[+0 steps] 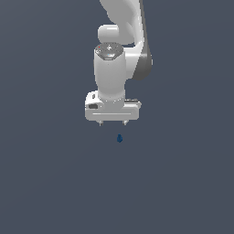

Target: Pick up the object and move it to a goal position.

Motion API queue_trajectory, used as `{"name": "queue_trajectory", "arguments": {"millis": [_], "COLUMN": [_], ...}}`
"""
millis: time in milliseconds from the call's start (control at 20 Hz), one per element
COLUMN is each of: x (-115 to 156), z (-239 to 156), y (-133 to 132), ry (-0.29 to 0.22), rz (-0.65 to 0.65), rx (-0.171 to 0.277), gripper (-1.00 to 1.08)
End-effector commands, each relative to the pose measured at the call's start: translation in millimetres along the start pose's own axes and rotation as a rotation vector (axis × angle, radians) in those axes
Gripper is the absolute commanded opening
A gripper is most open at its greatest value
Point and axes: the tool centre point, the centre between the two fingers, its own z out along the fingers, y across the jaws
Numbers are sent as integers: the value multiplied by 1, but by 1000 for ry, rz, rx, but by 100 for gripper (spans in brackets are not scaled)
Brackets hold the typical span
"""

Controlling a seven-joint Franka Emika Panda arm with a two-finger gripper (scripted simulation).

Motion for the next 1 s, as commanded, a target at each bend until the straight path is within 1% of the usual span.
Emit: {"name": "queue_trajectory", "arguments": {"millis": [0,300,750,950], "x": [1,-2,-20,-28], "z": [-2,14,80,99], "y": [-2,-6,-25,-30], "ry": [1,-5,-35,-43], "rz": [-2,3,25,31], "rx": [5,3,-1,-3], "gripper": [100,100,100,100]}}
